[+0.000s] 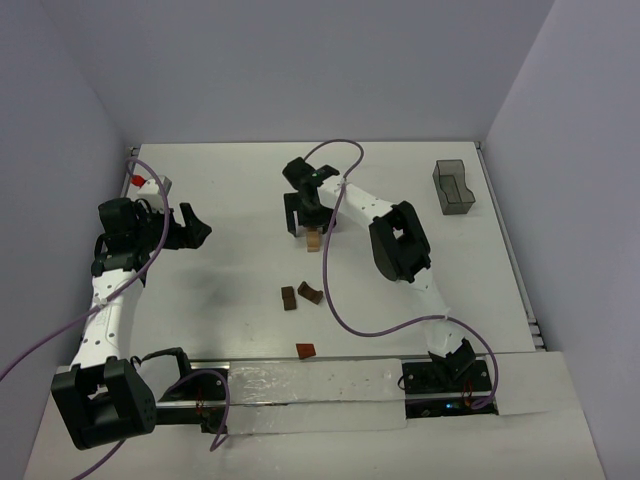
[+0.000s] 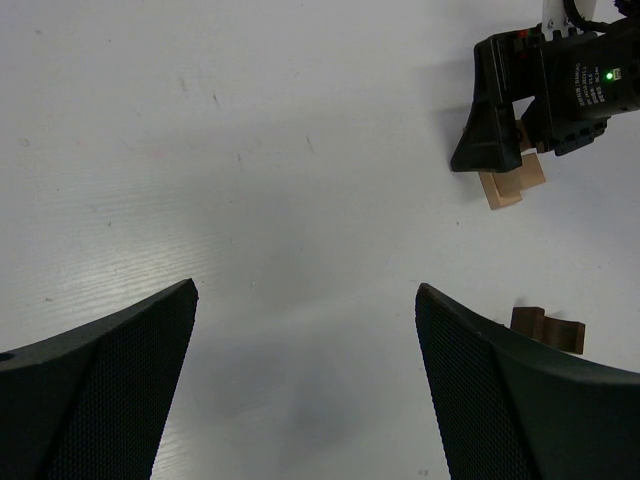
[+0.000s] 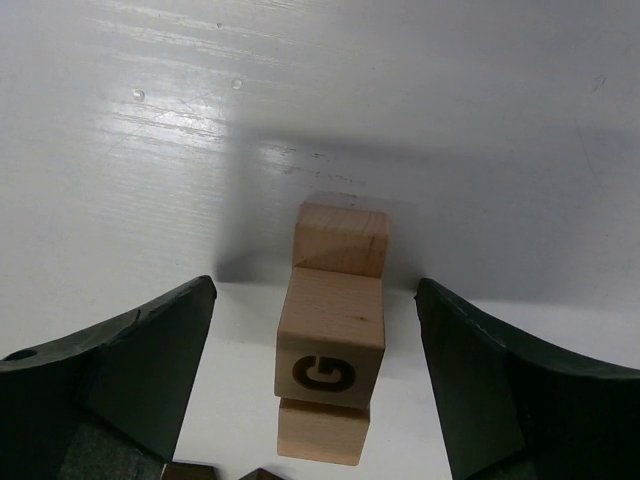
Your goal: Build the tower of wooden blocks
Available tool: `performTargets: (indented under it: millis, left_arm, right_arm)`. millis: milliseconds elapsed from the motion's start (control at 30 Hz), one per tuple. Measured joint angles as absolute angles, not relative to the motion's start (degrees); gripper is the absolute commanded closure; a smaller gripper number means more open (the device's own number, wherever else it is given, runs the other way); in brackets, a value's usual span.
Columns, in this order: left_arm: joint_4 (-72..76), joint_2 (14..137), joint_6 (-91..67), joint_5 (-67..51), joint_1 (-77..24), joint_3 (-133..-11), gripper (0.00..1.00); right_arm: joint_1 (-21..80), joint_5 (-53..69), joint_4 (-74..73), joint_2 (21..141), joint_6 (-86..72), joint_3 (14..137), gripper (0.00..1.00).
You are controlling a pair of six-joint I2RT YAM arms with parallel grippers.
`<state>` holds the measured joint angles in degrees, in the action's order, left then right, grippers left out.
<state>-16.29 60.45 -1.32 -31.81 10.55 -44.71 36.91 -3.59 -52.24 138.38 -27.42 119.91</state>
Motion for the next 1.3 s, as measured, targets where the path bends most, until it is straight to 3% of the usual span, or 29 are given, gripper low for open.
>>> performTargets:
  millis: [267, 567, 733, 1300]
  left_arm:
    - [-16.29, 60.45, -1.3, -31.81, 10.55, -44.71, 0.04]
    - [-16.29, 60.45, -1.32, -31.79, 10.55, -44.71, 0.04]
    - [-16.29, 60.45, -1.32, -31.79, 10.55, -44.71, 0.04]
    - [-16.29, 60.45, -1.32, -31.79, 10.55, -44.71, 0.04]
  right_arm:
    - [37.37, -3.67, -51.15, 137.08, -27.4, 117.61, 0.12]
    - [37.97, -4.2, -50.52, 134.89, -27.63, 113.61, 0.32]
    - [38.41, -4.7, -50.55, 134.5, -27.64, 112.81, 0.37]
    - [39.86, -4.97, -50.52, 133.77, -27.78, 111.52, 0.43]
